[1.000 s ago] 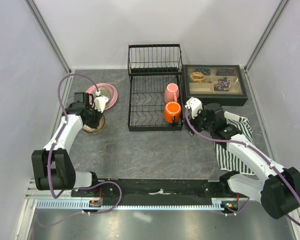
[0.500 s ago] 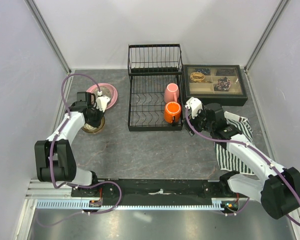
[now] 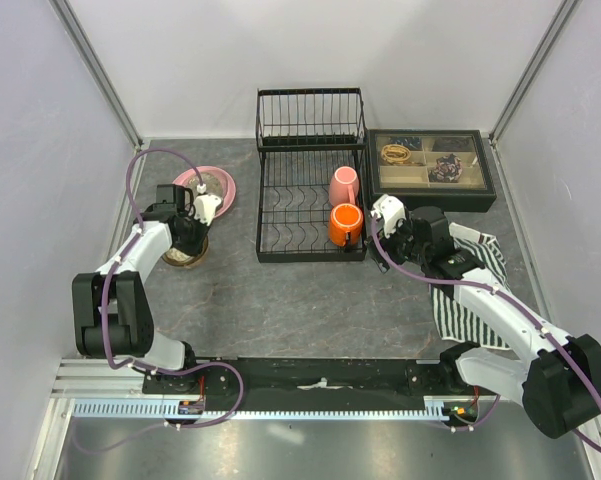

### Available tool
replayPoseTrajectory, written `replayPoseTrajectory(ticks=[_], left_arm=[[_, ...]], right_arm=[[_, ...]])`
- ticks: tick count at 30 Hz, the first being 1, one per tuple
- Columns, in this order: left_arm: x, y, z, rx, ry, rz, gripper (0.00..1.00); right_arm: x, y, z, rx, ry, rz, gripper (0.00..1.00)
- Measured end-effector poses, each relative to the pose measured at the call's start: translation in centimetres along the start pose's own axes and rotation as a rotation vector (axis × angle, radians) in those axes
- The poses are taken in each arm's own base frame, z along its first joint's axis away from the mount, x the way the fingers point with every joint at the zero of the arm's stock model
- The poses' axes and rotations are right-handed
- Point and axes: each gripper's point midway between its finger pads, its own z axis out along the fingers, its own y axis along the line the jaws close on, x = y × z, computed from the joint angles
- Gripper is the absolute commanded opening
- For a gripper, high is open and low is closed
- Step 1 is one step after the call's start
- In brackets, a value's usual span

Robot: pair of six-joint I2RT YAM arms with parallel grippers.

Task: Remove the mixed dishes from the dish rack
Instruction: Place the bowl at the center of the board.

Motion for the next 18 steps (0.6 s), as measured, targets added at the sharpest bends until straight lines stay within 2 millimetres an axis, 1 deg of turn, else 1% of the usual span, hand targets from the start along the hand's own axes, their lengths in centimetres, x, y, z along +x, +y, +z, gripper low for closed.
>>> replayPoseTrajectory(ticks=[1, 4, 6, 7, 9, 11, 12, 14, 16, 18], left_arm=[[0.0, 0.0, 0.0, 0.000, 0.000, 0.001, 0.29], [0.0, 0.1, 0.0, -0.002, 0.000, 0.006, 0.39], [0.0, 0.1, 0.0, -0.004, 0.000, 0.007, 0.42], [0.0, 0.2, 0.0, -0.007, 0.001, 0.007, 0.45], [-0.1, 0.3, -0.1, -0.011, -0.001, 0.008, 0.47], [-0.4, 0.4, -0.4, -0.016, -0.011, 0.010, 0.51], [-0.6, 0.4, -0.6, -0.020, -0.018, 0.011, 0.53], [-1.3, 0.6, -1.4, -0.029, -0.044, 0.015, 0.62], [-2.2, 0.8, -2.2, -0.040, -0.075, 0.020, 0.67], [-3.4, 1.1, -3.6, -0.058, -0.120, 0.027, 0.71]], right_arm=[[0.0, 0.0, 0.0, 0.000, 0.001, 0.001, 0.81], [0.2, 0.0, 0.0, -0.001, 0.004, 0.001, 0.81], [0.1, 0.0, 0.0, -0.001, 0.003, 0.001, 0.81], [0.1, 0.0, 0.0, -0.001, 0.003, 0.001, 0.82], [0.2, 0.0, 0.0, -0.001, 0.004, 0.001, 0.82], [0.2, 0.1, 0.0, -0.001, 0.004, 0.001, 0.82], [0.2, 0.1, 0.0, -0.002, 0.005, 0.001, 0.82], [0.3, 0.1, 0.0, -0.002, 0.006, 0.001, 0.82], [0.3, 0.1, 0.0, -0.002, 0.006, 0.001, 0.82], [0.3, 0.1, 0.0, -0.001, 0.006, 0.001, 0.81]])
